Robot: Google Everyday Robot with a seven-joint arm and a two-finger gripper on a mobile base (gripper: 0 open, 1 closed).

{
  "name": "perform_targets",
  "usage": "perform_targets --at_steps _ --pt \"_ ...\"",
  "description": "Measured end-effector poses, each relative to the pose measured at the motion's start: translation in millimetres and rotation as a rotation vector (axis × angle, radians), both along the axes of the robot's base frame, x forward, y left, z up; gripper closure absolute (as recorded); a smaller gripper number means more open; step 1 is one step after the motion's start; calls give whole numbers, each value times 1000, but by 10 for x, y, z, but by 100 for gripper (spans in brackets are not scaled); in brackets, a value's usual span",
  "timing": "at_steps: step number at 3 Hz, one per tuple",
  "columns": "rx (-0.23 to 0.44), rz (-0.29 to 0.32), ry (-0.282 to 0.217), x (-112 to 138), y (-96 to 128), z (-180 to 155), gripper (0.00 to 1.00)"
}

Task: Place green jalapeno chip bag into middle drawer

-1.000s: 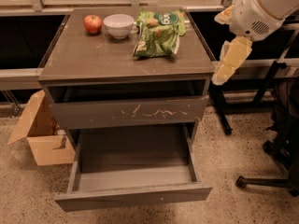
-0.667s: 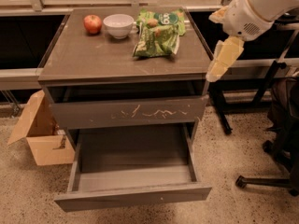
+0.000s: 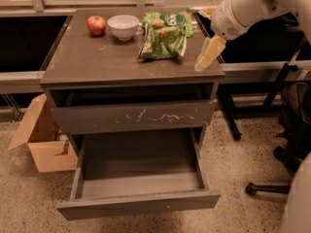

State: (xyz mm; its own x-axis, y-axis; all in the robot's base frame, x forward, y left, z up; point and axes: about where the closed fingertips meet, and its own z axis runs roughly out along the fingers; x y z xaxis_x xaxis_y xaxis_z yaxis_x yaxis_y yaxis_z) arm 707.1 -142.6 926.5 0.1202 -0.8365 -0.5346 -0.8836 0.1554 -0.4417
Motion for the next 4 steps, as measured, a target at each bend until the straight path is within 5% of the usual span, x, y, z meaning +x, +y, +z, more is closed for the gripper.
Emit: perform_targets --at_steps 1,4 --pt "41 8 -49 423 149 -139 0" --pt "28 36 -74 1002 538 -353 0"
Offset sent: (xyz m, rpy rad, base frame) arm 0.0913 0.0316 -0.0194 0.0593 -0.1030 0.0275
